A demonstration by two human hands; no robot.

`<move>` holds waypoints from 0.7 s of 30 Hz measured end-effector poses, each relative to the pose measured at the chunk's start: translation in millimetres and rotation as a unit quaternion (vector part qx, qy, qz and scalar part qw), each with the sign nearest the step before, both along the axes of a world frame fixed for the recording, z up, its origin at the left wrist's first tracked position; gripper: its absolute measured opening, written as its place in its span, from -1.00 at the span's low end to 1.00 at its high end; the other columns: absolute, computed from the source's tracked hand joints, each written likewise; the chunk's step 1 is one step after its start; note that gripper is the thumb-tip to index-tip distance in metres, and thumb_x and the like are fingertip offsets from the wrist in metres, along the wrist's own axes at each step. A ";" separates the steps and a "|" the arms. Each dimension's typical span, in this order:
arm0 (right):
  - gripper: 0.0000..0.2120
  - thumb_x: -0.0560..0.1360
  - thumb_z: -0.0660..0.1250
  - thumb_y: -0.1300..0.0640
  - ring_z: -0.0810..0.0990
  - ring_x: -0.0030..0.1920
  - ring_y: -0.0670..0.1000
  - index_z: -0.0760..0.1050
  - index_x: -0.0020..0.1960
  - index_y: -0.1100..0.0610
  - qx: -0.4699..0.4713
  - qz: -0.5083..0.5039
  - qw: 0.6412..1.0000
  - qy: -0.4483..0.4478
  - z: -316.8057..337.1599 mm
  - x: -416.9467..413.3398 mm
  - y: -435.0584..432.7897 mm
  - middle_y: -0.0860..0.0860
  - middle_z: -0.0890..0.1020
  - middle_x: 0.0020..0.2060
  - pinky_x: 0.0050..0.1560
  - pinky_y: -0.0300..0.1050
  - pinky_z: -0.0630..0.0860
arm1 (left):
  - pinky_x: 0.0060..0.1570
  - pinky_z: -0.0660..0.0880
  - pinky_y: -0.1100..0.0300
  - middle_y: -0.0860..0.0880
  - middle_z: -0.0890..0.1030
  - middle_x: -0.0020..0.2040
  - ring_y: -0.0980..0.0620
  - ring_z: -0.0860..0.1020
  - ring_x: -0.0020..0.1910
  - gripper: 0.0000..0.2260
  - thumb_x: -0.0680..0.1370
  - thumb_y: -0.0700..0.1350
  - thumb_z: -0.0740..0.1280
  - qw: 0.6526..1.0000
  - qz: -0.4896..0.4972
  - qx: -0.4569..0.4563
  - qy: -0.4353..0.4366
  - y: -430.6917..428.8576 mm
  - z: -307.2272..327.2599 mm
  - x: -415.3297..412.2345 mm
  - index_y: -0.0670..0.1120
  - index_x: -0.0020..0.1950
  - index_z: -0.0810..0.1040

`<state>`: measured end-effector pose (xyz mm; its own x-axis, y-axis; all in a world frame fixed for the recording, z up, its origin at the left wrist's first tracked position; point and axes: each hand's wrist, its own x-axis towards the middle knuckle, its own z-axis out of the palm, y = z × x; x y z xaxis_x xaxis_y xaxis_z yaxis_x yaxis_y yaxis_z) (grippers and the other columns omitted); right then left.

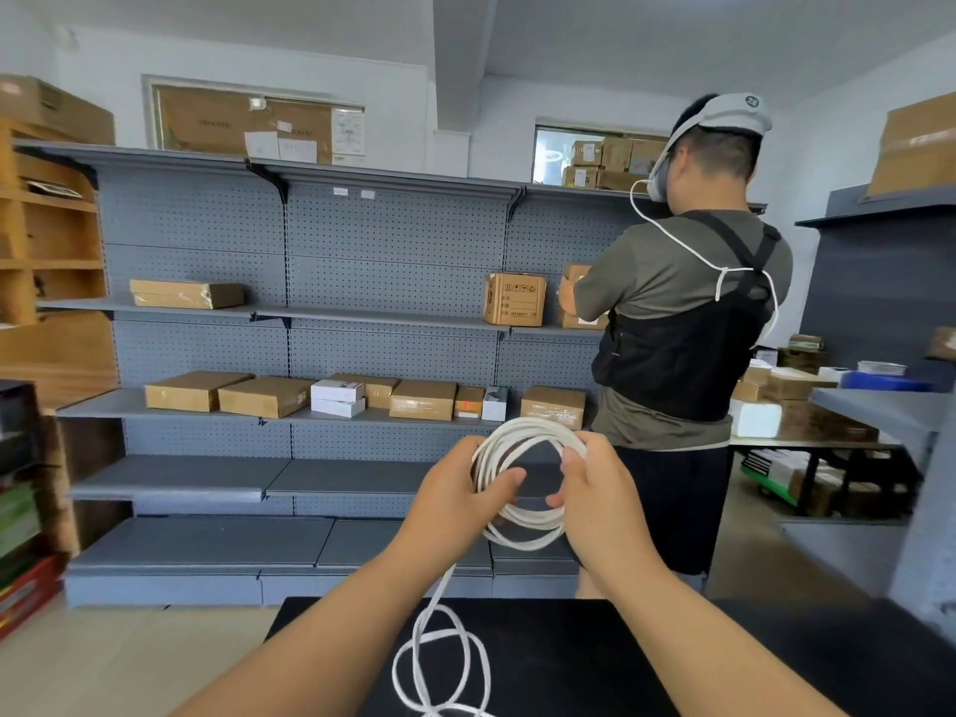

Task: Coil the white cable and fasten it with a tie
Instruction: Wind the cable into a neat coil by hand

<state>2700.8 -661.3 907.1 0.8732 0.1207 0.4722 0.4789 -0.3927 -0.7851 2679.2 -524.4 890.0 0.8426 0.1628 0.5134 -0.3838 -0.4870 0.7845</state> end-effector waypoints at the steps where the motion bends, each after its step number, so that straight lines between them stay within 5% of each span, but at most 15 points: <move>1: -0.85 0.64 0.03 0.16 0.53 -0.27 -0.11 0.36 0.10 0.06 0.016 0.003 1.000 0.010 -0.4 -0.6 -0.8 -0.03 0.48 -0.11 -0.32 -0.30 0.39 | -0.34 0.46 0.40 0.04 0.61 -0.23 0.14 0.61 -0.31 -0.94 0.55 -0.09 0.30 1.000 -0.006 0.004 0.004 -1.5 1.8 -1.1 0.00 -0.09 0.44; 4: -0.83 0.64 0.04 0.14 0.58 -0.22 -0.04 0.40 0.08 0.13 0.011 0.022 0.999 0.048 1.1 -1.1 -5.3 -0.02 0.50 -0.22 -0.31 -0.24 0.39 | -0.41 0.45 0.38 0.04 0.59 -0.30 0.18 0.56 -0.47 -0.91 0.60 -0.11 0.23 0.997 0.005 0.070 0.018 -1.3 5.3 -1.6 -0.07 -0.09 0.39; 8: -0.88 0.61 0.13 0.11 0.61 -0.13 -0.02 0.39 0.12 0.06 -0.058 0.064 0.995 0.054 5.6 -1.1 -11.3 0.03 0.58 -0.14 -0.13 -0.14 0.49 | -0.22 0.46 0.05 -0.13 0.61 -0.19 -0.09 0.56 -0.25 -0.85 0.61 -0.06 0.18 0.975 0.071 0.209 0.024 3.8 9.1 1.8 -0.14 -0.07 0.33; 15: -0.78 0.61 0.14 0.11 0.55 0.02 0.03 0.30 0.25 0.05 -0.225 0.079 0.971 -0.013 9.9 -0.2 -14.6 0.05 0.57 0.02 0.08 0.00 0.48 | -0.33 0.27 0.08 -0.23 0.57 -0.13 -0.21 0.51 -0.20 -0.88 0.61 -0.10 0.12 0.912 0.091 0.396 0.047 0.1 26.8 -5.0 -0.16 0.01 0.32; 21: -0.90 0.62 0.09 0.10 0.57 -0.06 0.06 0.29 0.12 0.08 -0.258 0.056 0.964 -0.016 -1.4 -1.7 -9.7 0.10 0.57 -0.09 -0.02 0.04 0.51 | -0.35 0.29 0.10 -0.17 0.56 -0.18 -0.18 0.49 -0.23 -0.87 0.59 -0.07 0.17 0.910 0.094 0.402 0.033 5.4 17.9 -3.1 -0.12 -0.01 0.33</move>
<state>2699.1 -671.0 905.7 0.8268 0.4405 0.3498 0.5620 -0.6715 -0.4829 2676.1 -519.1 908.0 0.8722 -0.0990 0.4790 -0.1999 -0.9659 0.1645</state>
